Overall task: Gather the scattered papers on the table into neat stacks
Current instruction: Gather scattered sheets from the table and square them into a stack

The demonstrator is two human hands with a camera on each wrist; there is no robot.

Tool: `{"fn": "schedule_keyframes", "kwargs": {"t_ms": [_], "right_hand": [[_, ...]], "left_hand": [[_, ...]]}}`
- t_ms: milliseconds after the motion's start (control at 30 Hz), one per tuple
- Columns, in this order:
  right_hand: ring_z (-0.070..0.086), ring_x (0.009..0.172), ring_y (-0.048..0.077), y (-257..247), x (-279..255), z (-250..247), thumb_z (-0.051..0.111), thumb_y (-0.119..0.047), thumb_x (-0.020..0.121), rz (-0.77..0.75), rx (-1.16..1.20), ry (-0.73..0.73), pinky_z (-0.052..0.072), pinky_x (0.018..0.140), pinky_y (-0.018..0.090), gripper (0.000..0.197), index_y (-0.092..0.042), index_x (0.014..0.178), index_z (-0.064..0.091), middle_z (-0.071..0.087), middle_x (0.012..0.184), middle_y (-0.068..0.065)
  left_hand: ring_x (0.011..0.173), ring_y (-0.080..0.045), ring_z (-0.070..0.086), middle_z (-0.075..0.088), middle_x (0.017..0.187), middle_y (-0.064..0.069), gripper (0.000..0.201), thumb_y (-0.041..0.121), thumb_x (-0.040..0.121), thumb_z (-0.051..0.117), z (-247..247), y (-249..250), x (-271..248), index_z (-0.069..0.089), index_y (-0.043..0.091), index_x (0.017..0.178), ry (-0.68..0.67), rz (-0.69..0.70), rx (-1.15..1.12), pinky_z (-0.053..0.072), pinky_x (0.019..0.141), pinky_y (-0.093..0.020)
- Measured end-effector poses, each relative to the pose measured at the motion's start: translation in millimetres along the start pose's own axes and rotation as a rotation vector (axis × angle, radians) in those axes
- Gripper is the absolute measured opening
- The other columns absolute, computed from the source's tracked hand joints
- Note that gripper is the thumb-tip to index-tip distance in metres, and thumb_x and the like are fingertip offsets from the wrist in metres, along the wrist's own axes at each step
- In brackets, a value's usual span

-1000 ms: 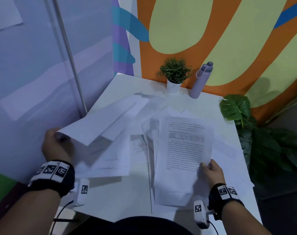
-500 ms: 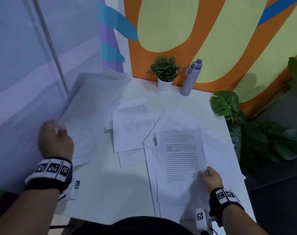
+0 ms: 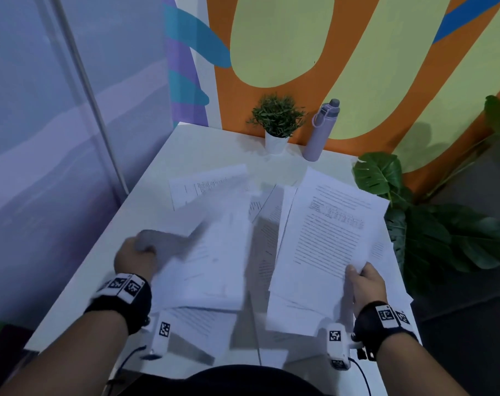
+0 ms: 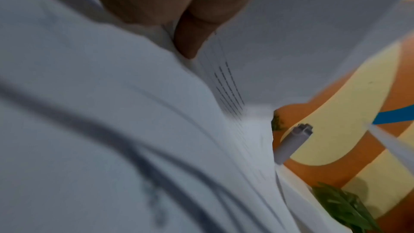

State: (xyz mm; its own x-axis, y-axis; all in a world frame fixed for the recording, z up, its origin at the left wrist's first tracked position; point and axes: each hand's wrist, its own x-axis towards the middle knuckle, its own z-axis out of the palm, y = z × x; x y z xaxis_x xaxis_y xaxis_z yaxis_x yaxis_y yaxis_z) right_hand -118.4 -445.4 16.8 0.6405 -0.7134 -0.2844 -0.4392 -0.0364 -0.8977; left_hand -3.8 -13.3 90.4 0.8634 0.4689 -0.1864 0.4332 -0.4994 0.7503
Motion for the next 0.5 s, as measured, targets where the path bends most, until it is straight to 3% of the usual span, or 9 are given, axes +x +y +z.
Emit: {"fn": "schedule_keyframes", "kwargs": {"t_ms": [67, 133, 200, 300, 333, 433, 500], "right_hand": [[0.062, 0.079, 0.03, 10.4, 3.0, 3.2, 0.062, -0.026, 0.08, 0.036, -0.022, -0.058, 0.051, 0.088, 0.051, 0.022, -0.006, 0.088, 0.055, 0.064, 0.088, 0.027], [0.065, 0.088, 0.039, 7.6, -9.1, 10.0, 0.062, -0.019, 0.08, 0.066, -0.04, -0.105, 0.048, 0.09, 0.052, 0.019, -0.005, 0.091, 0.057, 0.06, 0.103, 0.036], [0.064, 0.093, 0.044, 5.0, -24.0, 17.9, 0.061, -0.008, 0.084, 0.108, -0.061, -0.107, 0.049, 0.088, 0.049, 0.023, 0.001, 0.104, 0.06, 0.062, 0.096, 0.035], [0.066, 0.08, 0.038, 12.7, -39.5, 31.8, 0.054, 0.007, 0.084, 0.169, -0.063, -0.177, 0.055, 0.082, 0.056, 0.023, 0.002, 0.105, 0.063, 0.07, 0.091, 0.026], [0.067, 0.08, 0.038, 12.2, -45.7, 36.4, 0.052, 0.01, 0.084, 0.185, -0.074, -0.213, 0.056, 0.081, 0.056, 0.026, 0.0, 0.105, 0.064, 0.07, 0.092, 0.026], [0.066, 0.086, 0.037, 17.2, -54.8, 49.5, 0.043, 0.018, 0.083, 0.21, -0.109, -0.358, 0.056, 0.072, 0.039, 0.039, -0.006, 0.107, 0.063, 0.069, 0.095, 0.02], [0.064, 0.1, 0.035, 22.8, -55.6, 55.8, 0.045, 0.008, 0.087, 0.159, -0.3, -0.386, 0.051, 0.079, 0.035, 0.038, -0.005, 0.119, 0.06, 0.067, 0.108, 0.017]], "left_hand": [[0.1, -0.041, 0.06, 0.062, 0.112, -0.028, 0.029, 0.008, 0.084, 0.057, 20.4, -20.9, -6.6, 0.058, -0.005, 0.11, -0.144, -0.084, -0.005, 0.048, 0.087, -0.042], [0.105, -0.038, 0.059, 0.06, 0.121, -0.025, 0.037, 0.008, 0.084, 0.06, 33.1, -29.9, -14.7, 0.055, -0.003, 0.119, -0.286, -0.139, 0.015, 0.047, 0.091, -0.039], [0.116, -0.036, 0.054, 0.055, 0.131, -0.021, 0.049, 0.008, 0.084, 0.062, 42.7, -36.1, -21.8, 0.047, -0.001, 0.129, -0.418, -0.125, 0.08, 0.042, 0.098, -0.036], [0.128, -0.031, 0.045, 0.04, 0.144, -0.018, 0.072, 0.009, 0.084, 0.063, 52.7, -45.7, -30.5, 0.025, 0.002, 0.144, -0.573, -0.142, 0.202, 0.036, 0.105, -0.033], [0.126, -0.029, 0.045, 0.037, 0.146, -0.018, 0.075, 0.009, 0.084, 0.062, 55.6, -49.4, -32.8, 0.019, 0.003, 0.146, -0.609, -0.128, 0.25, 0.037, 0.103, -0.031], [0.109, -0.023, 0.047, 0.042, 0.14, -0.018, 0.069, 0.002, 0.085, 0.055, 60.6, -56.0, -37.9, 0.021, 0.006, 0.144, -0.682, -0.081, 0.292, 0.039, 0.09, -0.027], [0.103, -0.024, 0.048, 0.051, 0.123, -0.015, 0.065, -0.003, 0.085, 0.053, 65.2, -63.3, -37.0, 0.025, 0.006, 0.143, -0.688, -0.088, 0.25, 0.04, 0.086, -0.028]]}}
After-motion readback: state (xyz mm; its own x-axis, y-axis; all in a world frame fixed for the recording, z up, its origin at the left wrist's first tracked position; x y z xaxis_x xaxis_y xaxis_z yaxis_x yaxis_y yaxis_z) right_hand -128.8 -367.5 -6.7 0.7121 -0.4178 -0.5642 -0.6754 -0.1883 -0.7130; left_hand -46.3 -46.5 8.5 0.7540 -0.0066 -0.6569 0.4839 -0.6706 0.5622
